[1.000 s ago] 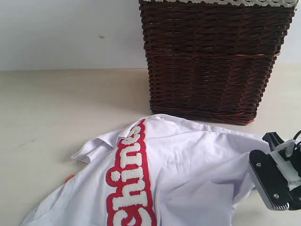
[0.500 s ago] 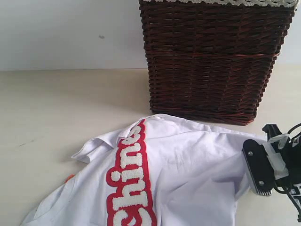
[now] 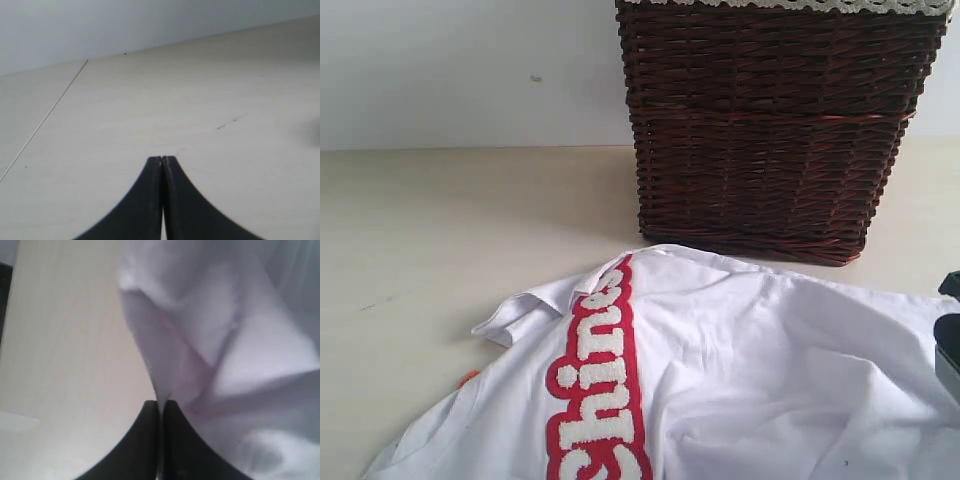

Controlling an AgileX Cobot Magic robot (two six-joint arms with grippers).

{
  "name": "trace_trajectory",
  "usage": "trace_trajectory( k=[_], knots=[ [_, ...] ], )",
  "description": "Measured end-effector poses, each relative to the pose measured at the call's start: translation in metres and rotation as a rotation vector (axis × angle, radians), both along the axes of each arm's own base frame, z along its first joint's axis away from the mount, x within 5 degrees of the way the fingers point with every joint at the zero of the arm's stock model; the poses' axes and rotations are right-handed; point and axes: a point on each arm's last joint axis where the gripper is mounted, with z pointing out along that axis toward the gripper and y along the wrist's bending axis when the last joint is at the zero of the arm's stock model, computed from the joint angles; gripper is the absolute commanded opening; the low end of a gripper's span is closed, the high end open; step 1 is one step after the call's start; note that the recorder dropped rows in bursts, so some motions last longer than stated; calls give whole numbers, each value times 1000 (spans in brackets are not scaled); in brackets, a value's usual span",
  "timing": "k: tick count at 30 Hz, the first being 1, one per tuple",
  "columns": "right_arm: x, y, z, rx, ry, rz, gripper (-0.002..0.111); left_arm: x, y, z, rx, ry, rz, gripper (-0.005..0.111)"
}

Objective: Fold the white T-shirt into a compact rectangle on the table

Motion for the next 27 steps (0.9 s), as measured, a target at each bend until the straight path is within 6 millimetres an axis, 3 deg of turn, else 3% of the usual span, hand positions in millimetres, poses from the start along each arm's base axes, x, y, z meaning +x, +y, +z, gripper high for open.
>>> trace_trajectory(
  k=[8,13,16,19,20,22,27],
  knots=[
    [20,-18,33,-13,-68,-125,0,0,0,0,0,0,0,0],
    [21,-30,22,-146,60,-109,0,0,0,0,0,0,0,0],
    [36,-47,6,-353,54,-261,2,0,0,0,0,0,0,0],
    [51,-54,-11,-453,28,-368,29,0,0,0,0,0,0,0],
    [52,-54,-14,-454,35,-370,45,0,0,0,0,0,0,0],
    [57,-52,-18,-426,14,-367,57,0,0,0,0,0,0,0],
    [64,-42,-9,-271,-137,-396,59,0,0,0,0,0,0,0]
  ],
)
